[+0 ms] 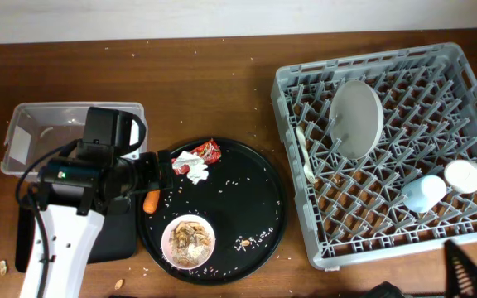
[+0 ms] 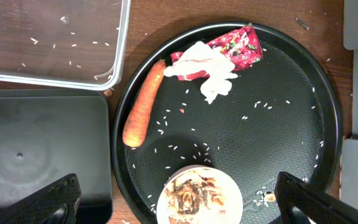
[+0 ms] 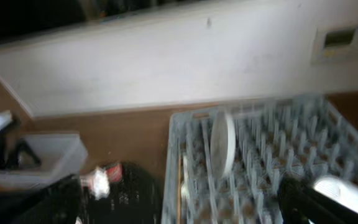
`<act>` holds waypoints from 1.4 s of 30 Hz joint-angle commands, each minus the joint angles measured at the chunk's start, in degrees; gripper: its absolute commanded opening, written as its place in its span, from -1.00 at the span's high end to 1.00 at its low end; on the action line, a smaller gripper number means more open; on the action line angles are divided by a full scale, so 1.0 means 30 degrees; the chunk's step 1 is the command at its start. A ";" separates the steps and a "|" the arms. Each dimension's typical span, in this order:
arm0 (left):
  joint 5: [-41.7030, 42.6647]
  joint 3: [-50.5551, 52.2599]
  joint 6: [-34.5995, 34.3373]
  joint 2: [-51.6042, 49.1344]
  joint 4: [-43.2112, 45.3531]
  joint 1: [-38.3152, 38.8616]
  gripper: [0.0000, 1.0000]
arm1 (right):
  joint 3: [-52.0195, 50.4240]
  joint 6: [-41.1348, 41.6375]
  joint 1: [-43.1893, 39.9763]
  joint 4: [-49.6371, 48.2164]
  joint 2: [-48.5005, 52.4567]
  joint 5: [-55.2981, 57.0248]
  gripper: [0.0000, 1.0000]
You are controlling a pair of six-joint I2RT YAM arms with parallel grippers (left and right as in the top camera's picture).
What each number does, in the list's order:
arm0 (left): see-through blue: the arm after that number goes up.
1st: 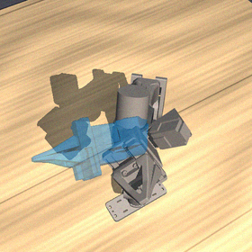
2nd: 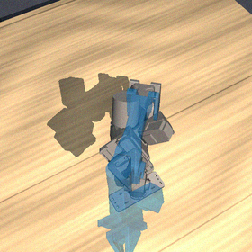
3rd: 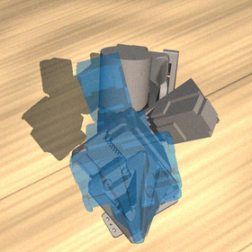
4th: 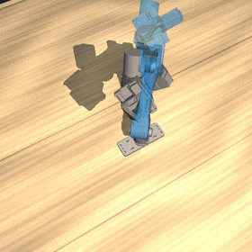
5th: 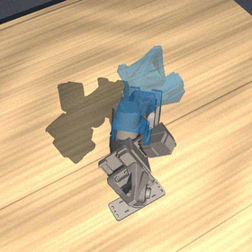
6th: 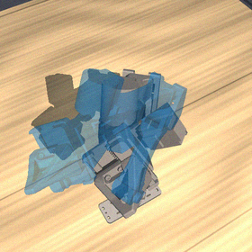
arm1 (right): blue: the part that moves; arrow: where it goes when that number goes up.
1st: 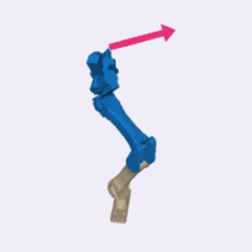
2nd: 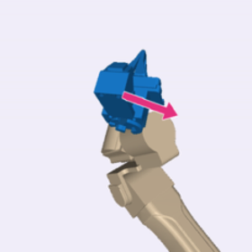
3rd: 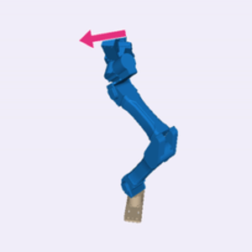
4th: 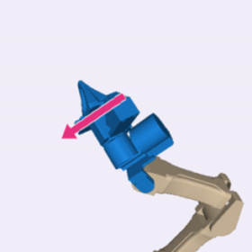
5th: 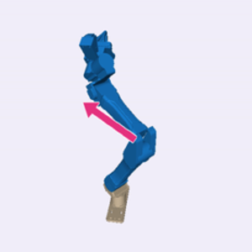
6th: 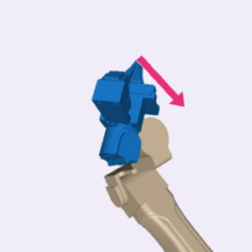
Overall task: Sort waste into correct bins and load items into the dishwasher rack
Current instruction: 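Grasp the white tissue with the left gripper and drop it in the clear bin, then grasp the red wrapper with the left gripper and drop it in the clear bin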
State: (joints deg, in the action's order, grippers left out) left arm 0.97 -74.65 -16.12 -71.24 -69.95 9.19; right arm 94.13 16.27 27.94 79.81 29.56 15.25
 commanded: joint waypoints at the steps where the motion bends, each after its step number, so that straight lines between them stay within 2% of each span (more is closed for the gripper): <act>1: -0.0262 -0.0022 -0.0189 0.0204 -0.0015 -0.0051 -0.99 | -0.0816 -0.1370 -0.0736 0.0459 0.1588 0.0466 -0.97; 2: -0.0262 -0.0022 -0.0189 0.0204 -0.0007 -0.0051 -0.99 | -0.0816 -0.0058 -0.1617 0.0029 0.2273 0.2178 -0.97; 3: -0.0262 -0.0022 -0.0189 0.0204 -0.0007 -0.0051 -0.99 | -0.0816 0.0568 -0.2776 -0.0255 0.3191 0.5421 -0.97; 7: -0.0233 -0.0022 -0.0204 0.0204 0.0153 -0.0051 -0.99 | -0.0823 0.0605 -0.3337 -0.0525 0.4940 0.4269 -0.97; 9: 0.0743 -0.0022 -0.0182 0.0182 0.0277 -0.0022 -0.99 | -0.0823 0.0605 -0.3337 -0.0525 0.5508 0.4269 -0.97; 10: 0.0765 -0.0015 0.0860 0.0109 0.0743 0.0226 -0.97 | -0.0823 0.0605 -0.3337 -0.0525 0.5727 0.4269 -0.97; 11: 0.0736 0.0044 0.1596 -0.0182 0.1020 0.0962 -0.85 | -0.0823 0.0605 -0.3337 -0.0525 0.5894 0.4262 -0.97; 14: -0.1734 0.1464 0.1763 -0.3191 0.3031 0.4160 -0.60 | -0.0823 0.0605 -0.3337 -0.0525 0.6076 0.4269 -0.97; 16: -0.2659 0.1668 0.1785 -0.6419 0.5056 0.5027 -0.60 | -0.0823 0.0605 -0.3337 -0.0517 0.6076 0.4269 -0.97; 19: -0.3439 0.1668 0.1931 -1.0207 0.7599 0.5013 -0.59 | -0.0823 0.0605 -0.3337 -0.0525 0.6076 0.4269 -0.97; 20: -0.4014 0.1668 0.2055 -1.1468 0.8684 0.5013 -0.32 | -0.0823 0.0605 -0.3337 -0.0517 0.6076 0.4269 -0.97; 22: -0.5238 0.1668 0.2433 -1.1846 0.9551 0.5013 -0.14 | -0.0823 0.0605 -0.3337 -0.0525 0.6076 0.4269 -0.97; 24: -0.5275 0.1683 0.3417 -1.2582 1.0098 0.5013 0.00 | -0.0823 0.0605 -0.3337 -0.0525 0.6076 0.4269 -0.97; 25: -0.5253 0.1676 0.3410 -1.2830 1.0083 0.5013 0.41 | -0.0823 0.0605 -0.3337 -0.0525 0.6076 0.4269 -0.97; 26: -0.5195 0.1566 0.3402 -1.2706 0.9887 0.5013 0.97 | -0.0823 0.0605 -0.3337 -0.0525 0.6076 0.4269 -0.97; 27: -0.5115 0.0933 0.3344 -1.2298 0.8837 0.5013 1.00 | -0.0823 0.0605 -0.3337 -0.0525 0.6076 0.4269 -0.97; 30: -0.5180 -0.1654 0.3315 -0.9690 0.4415 0.4998 0.99 | -0.0823 0.0605 -0.3337 -0.0517 0.6076 0.4269 -0.97; 31: -0.6084 -0.2368 0.2630 -0.8568 0.3104 0.4750 0.99 | -0.0823 0.0605 -0.3337 -0.0517 0.6076 0.4269 -0.97; 33: -0.9085 -0.2441 0.0736 -0.7176 0.3133 0.2943 0.99 | -0.0823 0.0605 -0.3337 -0.0517 0.6076 0.4269 -0.97; 34: -0.8524 -0.2419 0.0736 -0.7198 0.4830 0.0102 0.99 | -0.0823 0.0605 -0.3337 -0.0525 0.6076 0.4269 -0.97; 35: -0.7271 -0.2412 0.0750 -0.7533 0.6003 -0.1683 0.97 | -0.0823 0.0605 -0.3337 -0.0517 0.6076 0.4269 -0.97; 36: -0.5814 -0.2412 0.0772 -0.7898 0.6819 -0.3126 0.67 | -0.0823 0.0605 -0.3337 -0.0525 0.6076 0.4269 -0.97; 37: -0.3665 -0.2426 0.1413 -0.8123 0.7417 -0.4444 0.21 | -0.0823 0.0605 -0.3337 -0.0517 0.6076 0.4269 -0.97; 38: -0.2492 -0.2827 0.1421 -0.7868 0.7315 -0.4605 -0.43 | -0.0823 0.0605 -0.3337 -0.0517 0.6076 0.4269 -0.97; 39: -0.1100 -0.3220 0.2499 -0.7599 0.7089 -0.4226 -0.98 | -0.0823 0.0605 -0.3337 -0.0525 0.6076 0.4269 -0.97; 41: -0.0823 -0.3308 0.3738 -0.7410 0.6798 -0.3133 -0.98 | -0.0823 0.0605 -0.3337 -0.0517 0.6076 0.4269 -0.97; 42: -0.1093 -0.3206 0.4284 -0.7730 0.6346 -0.1872 -0.91 | -0.0823 0.0605 -0.3337 -0.0525 0.6076 0.4269 -0.97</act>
State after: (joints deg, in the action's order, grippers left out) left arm -4.75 -83.44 -8.29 -95.00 -49.17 -1.58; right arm 91.66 17.80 18.33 78.39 47.70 27.18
